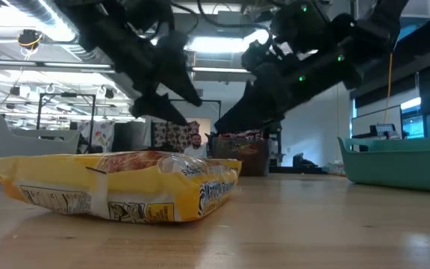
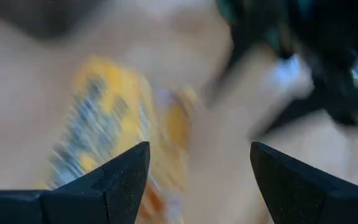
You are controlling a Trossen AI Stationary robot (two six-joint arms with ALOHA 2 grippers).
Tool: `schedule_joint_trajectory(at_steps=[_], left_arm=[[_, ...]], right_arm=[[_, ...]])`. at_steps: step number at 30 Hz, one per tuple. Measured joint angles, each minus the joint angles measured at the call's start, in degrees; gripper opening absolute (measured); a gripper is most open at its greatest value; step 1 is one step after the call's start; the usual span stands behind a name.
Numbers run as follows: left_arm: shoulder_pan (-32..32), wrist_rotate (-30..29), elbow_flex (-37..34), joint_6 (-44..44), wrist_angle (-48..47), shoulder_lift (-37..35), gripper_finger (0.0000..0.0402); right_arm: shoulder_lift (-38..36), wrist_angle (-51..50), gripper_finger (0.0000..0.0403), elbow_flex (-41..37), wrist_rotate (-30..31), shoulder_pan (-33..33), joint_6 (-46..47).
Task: Sort Maruchan noodles
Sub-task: Put the yellow noodle pack into the blue bin
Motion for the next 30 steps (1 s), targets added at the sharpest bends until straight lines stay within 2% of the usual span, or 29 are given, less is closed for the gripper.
schedule_joint_trajectory(at_steps=[2, 4, 6, 10, 16, 20, 27, 30], left_arm=[[3.4, -0.5, 0.1, 2.6, -0.6, 0.1, 0.0273], [7.2, 1.9, 0.1, 5.0, -0.2, 1.2, 0.0273], [9.9, 3.2, 0.2, 7.5, -1.5, 3.2, 0.0273], [12.9, 5.0, 0.0, 9.3, -3.1, 7.1, 0.0273], [13.3, 10.6, 0.1, 9.3, -2.3, 12.4, 0.0273], [13.3, 12.3, 0.2, 9.2, -1.8, 13.0, 0.0273], [13.2, 23.7, 0.0, 7.4, 0.9, 13.2, 0.0273], [13.1, 25.7, 0.0, 5.6, 1.3, 13.2, 0.0273]], right_arm=[[2.8, 4.1, 0.0225, 0.1, 0.0, 0.0, -0.2], [4.9, 5.1, 0.0225, 0.0, 2.0, -0.1, -0.2], [6.2, 5.4, 0.0225, 0.0, 5.2, -0.1, -0.8], [6.5, 4.2, 0.0225, 0.0, 6.0, -0.1, -1.7], [6.5, 3.1, 0.0225, 0.0, 6.0, -0.1, -3.1], [7.6, 2.7, 0.0225, 0.0, 6.1, -0.1, -3.2], [9.3, 3.9, 0.0225, 0.1, 6.4, -0.1, -3.9], [9.3, 3.8, 0.0225, 0.1, 6.5, -0.1, -4.6]])
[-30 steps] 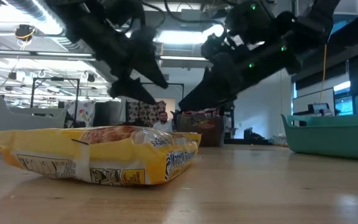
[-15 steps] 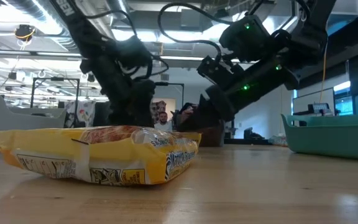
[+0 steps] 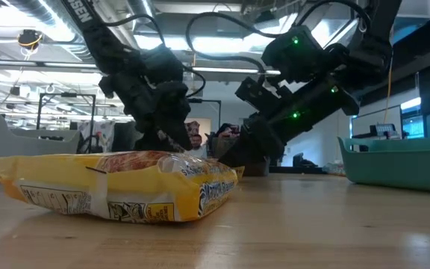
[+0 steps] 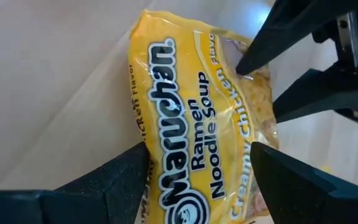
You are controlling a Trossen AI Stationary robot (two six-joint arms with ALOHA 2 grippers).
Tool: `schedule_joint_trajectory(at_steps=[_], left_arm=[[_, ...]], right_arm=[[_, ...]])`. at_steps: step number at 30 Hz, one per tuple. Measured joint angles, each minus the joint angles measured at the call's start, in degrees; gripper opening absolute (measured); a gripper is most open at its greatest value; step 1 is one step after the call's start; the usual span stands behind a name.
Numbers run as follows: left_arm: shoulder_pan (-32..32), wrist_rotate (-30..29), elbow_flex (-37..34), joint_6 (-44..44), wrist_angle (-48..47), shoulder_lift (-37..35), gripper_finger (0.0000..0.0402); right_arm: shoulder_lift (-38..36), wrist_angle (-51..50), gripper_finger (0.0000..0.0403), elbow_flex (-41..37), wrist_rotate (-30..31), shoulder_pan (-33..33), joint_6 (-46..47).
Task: Sort Maruchan noodles
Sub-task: Put the yellow noodle pack into the blue bin
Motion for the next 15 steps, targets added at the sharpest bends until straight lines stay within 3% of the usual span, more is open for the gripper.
schedule_joint_trajectory(at_steps=[15], left_arm=[[-0.9, 0.2, 0.0, -4.1, 1.1, 0.0, 0.0273]], right_arm=[[0.0, -0.1, 0.0225, 0.0, 0.3, 0.2, -1.5]])
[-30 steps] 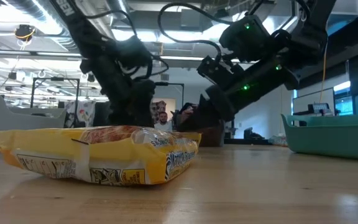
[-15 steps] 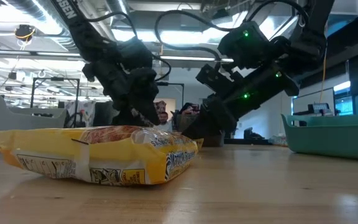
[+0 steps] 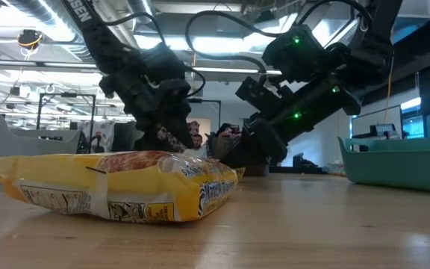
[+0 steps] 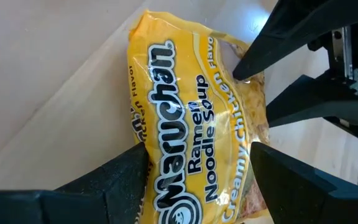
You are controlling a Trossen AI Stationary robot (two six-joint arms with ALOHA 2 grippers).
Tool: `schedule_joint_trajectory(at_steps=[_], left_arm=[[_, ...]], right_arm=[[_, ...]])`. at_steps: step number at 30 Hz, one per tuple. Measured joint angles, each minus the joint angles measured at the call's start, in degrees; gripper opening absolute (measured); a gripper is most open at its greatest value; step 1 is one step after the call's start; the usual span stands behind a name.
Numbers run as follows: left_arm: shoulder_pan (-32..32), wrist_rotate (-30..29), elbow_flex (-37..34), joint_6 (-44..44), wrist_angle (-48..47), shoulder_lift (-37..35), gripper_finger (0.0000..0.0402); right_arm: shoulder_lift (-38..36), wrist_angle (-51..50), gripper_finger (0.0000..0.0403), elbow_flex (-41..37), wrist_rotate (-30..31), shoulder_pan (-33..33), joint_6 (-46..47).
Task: Sort Maruchan noodles
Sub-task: Put the yellow noodle pack into the blue bin
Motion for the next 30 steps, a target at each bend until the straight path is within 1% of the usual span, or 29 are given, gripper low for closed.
schedule_joint_trajectory(at_steps=[5, 9, 12, 16, 20, 23, 24, 26, 30], left_arm=[[-0.2, -2.5, 0.0, 0.2, 0.4, 0.0, 0.0273], [0.6, -2.6, 0.0, 0.8, 0.5, -0.7, 0.0273], [1.2, -2.8, 0.1, 1.2, 0.4, -2.5, 0.0273], [1.7, -4.0, 0.2, 1.7, -0.7, -5.8, 0.0272], [1.7, -8.1, 0.2, 2.9, -4.3, -7.8, 0.0272], [1.7, -13.6, 0.1, 4.3, -6.6, -7.3, 0.0273], [1.7, -14.6, 0.1, 4.3, -5.8, -6.6, 0.0273], [1.8, -14.9, 0.1, 4.5, -3.9, -4.7, 0.0273], [1.7, -13.2, 0.1, 4.9, 0.2, -1.9, 0.0273]], right_arm=[[0.1, 0.3, 0.0225, 0.0, 0.7, 0.5, -0.2], [0.1, -0.5, 0.0225, 0.0, 1.3, 1.6, -1.1], [0.0, -1.5, 0.0225, 0.0, 3.0, 2.9, -2.8], [-2.6, -3.5, 0.0225, -0.2, 4.3, 5.0, -3.0], [-6.5, -2.0, 0.0225, -0.1, 5.9, 6.3, -1.3], [-6.7, -0.8, 0.0225, -0.2, 7.8, 6.3, 2.1], [-6.6, 0.3, 0.0225, -0.2, 8.3, 6.2, 3.3], [-5.1, 3.0, 0.0225, 0.0, 9.6, 5.8, 5.7], [-1.3, 4.4, 0.0225, -0.2, 10.2, 5.4, 7.8]])
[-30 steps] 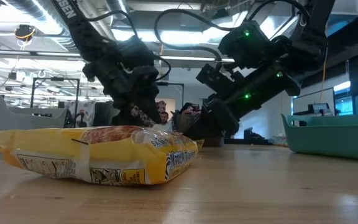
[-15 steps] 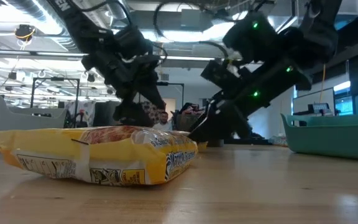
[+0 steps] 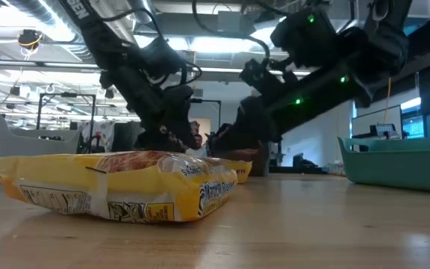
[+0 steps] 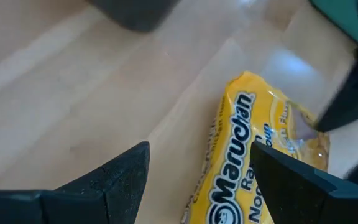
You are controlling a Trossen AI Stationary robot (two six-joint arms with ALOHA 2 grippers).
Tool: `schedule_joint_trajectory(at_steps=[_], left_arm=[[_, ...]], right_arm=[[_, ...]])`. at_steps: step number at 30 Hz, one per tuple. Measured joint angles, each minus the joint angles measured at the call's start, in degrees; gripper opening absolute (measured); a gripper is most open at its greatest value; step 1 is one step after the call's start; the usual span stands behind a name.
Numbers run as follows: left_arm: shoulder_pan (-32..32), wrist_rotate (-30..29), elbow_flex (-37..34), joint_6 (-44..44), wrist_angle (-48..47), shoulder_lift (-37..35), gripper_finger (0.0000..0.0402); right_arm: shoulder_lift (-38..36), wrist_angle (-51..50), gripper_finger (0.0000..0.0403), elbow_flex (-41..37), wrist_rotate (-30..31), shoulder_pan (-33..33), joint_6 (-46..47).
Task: Sort Maruchan noodles
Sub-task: Put the yellow noodle pack into the blue bin
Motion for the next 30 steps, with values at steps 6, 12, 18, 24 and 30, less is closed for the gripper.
schedule_joint_trajectory(at_steps=[6, 12, 18, 24, 30], left_arm=[[-0.1, 3.8, -0.1, 0.0, -0.1, 1.2, 0.0273], [-0.2, 6.5, -0.1, -0.2, 0.1, 1.1, 0.0273], [-0.2, 7.1, -0.1, -0.2, 0.1, 1.1, 0.0273], [-0.5, 1.3, 0.0, -0.7, 0.1, 3.5, 0.0273], [-0.3, 12.5, 0.0, -3.6, 3.0, 6.1, 0.0273]], right_arm=[[3.3, 0.2, 0.0225, 0.1, 0.0, 0.1, -0.8], [4.0, 0.5, 0.0225, 0.2, -0.1, 0.0, -3.3], [4.0, 0.3, 0.0225, 0.2, -0.1, 0.0, -3.4], [4.0, 0.1, 0.0225, 0.2, -0.2, 0.0, -3.6], [4.0, 0.2, 0.0225, 0.2, -0.6, 0.1, -4.8]])
